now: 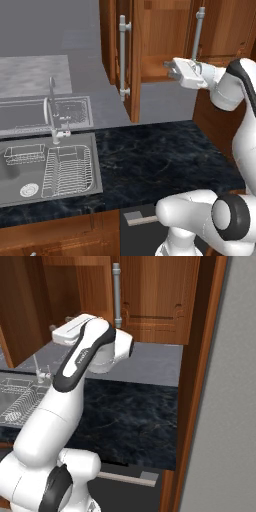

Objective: Get the candle and the beer from the cabinet and move them to the dining counter.

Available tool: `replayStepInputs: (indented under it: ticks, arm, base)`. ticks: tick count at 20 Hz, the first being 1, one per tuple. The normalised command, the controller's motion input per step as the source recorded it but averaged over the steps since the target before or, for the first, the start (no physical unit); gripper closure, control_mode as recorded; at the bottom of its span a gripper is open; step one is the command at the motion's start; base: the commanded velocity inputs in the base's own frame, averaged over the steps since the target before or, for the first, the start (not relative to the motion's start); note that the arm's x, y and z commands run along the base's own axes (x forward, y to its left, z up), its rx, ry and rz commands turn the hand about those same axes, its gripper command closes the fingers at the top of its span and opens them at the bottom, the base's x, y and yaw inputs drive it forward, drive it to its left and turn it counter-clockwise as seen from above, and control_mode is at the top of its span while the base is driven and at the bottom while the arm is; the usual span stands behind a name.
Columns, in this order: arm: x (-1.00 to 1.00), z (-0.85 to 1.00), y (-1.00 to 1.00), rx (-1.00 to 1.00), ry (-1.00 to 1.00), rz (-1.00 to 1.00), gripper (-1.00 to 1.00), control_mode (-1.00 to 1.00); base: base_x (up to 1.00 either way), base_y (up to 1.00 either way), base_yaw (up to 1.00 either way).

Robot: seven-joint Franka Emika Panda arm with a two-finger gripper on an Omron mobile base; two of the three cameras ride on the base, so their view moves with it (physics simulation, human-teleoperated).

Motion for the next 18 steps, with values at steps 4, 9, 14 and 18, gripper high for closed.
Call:
replayStepInputs:
  ticks: [4, 9, 14, 18]
  arm:
    - [0.0, 0.19, -0.7, 0.0, 0.0, -0.29, -1.0, -1.0]
    - [0.0, 0.13, -0.59, 0.0, 0.0, -0.28, -1.0, -1.0]
    - [0.0, 0.1, -0.41, 0.0, 0.0, -0.29, -1.0, -1.0]
    - [0.0, 0.02, -0.21, 0.0, 0.0, -0.36, -1.0, -1.0]
  base:
    - [0.0, 0.0, 0.0]
    - [0.0, 0.0, 0.0]
    - [0.0, 0.0, 0.0]
    - [0.0, 0.0, 0.0]
